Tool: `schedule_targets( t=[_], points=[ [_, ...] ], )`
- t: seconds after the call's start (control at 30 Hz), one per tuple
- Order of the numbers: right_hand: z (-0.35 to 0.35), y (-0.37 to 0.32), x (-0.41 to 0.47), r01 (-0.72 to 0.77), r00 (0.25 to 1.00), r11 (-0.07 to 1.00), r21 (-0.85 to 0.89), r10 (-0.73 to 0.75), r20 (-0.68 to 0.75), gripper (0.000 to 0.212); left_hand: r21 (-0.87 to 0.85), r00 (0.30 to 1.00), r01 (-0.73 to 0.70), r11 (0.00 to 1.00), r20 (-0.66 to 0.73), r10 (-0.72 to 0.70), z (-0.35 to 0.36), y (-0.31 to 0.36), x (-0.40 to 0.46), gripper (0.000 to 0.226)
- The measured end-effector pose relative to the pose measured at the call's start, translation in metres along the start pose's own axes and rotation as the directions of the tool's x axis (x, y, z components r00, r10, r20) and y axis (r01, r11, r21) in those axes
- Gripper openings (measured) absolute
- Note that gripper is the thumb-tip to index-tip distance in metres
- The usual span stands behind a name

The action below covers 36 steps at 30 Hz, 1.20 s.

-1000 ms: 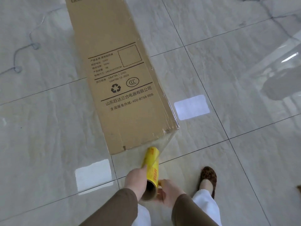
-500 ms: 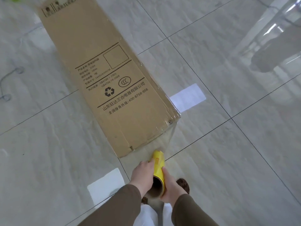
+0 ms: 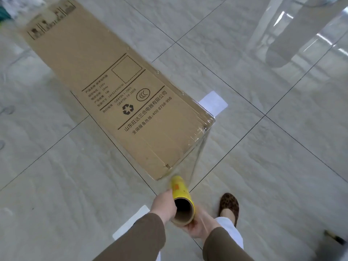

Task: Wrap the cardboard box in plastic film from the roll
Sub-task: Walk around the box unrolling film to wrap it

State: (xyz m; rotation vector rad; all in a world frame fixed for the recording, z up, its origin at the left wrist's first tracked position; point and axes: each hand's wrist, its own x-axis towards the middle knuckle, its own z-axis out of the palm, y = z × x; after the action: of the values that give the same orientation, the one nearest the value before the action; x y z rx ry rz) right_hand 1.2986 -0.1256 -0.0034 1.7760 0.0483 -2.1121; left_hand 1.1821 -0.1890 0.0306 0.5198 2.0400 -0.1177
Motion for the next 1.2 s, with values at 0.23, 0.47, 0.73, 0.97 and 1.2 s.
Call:
schedule_targets(
  t=[0.23,0.47,0.73,0.97,1.2],
  points=[
    [0.016,0.047,0.022,0.137,0.986,0.985,0.103,-0.125,-0.114,0.053,0.532,0.940,-0.326,0.781,0.095,0.328,0.003,-0.030,-0.011,0.051],
    [0.024,0.074,0.029,0.084,0.993,0.983,0.165,-0.068,-0.100,0.069,0.146,0.966,-0.255,0.956,0.078,0.246,0.007,-0.060,-0.021,0.048],
    [0.024,0.117,0.030,0.024,1.000,0.955,0.295,-0.026,0.005,0.037,-0.142,0.980,0.028,0.989,0.199,0.001,0.035,-0.098,-0.043,0.035],
    [0.035,0.143,0.030,0.095,0.975,0.994,0.060,-0.081,-0.207,0.035,0.269,0.981,-0.179,0.946,0.125,0.150,0.027,-0.116,-0.040,0.036],
    [0.073,0.163,0.037,0.098,0.995,0.977,0.189,-0.090,-0.048,0.067,0.574,0.937,-0.348,0.741,0.195,0.289,0.020,-0.146,-0.043,0.034]
  ],
)
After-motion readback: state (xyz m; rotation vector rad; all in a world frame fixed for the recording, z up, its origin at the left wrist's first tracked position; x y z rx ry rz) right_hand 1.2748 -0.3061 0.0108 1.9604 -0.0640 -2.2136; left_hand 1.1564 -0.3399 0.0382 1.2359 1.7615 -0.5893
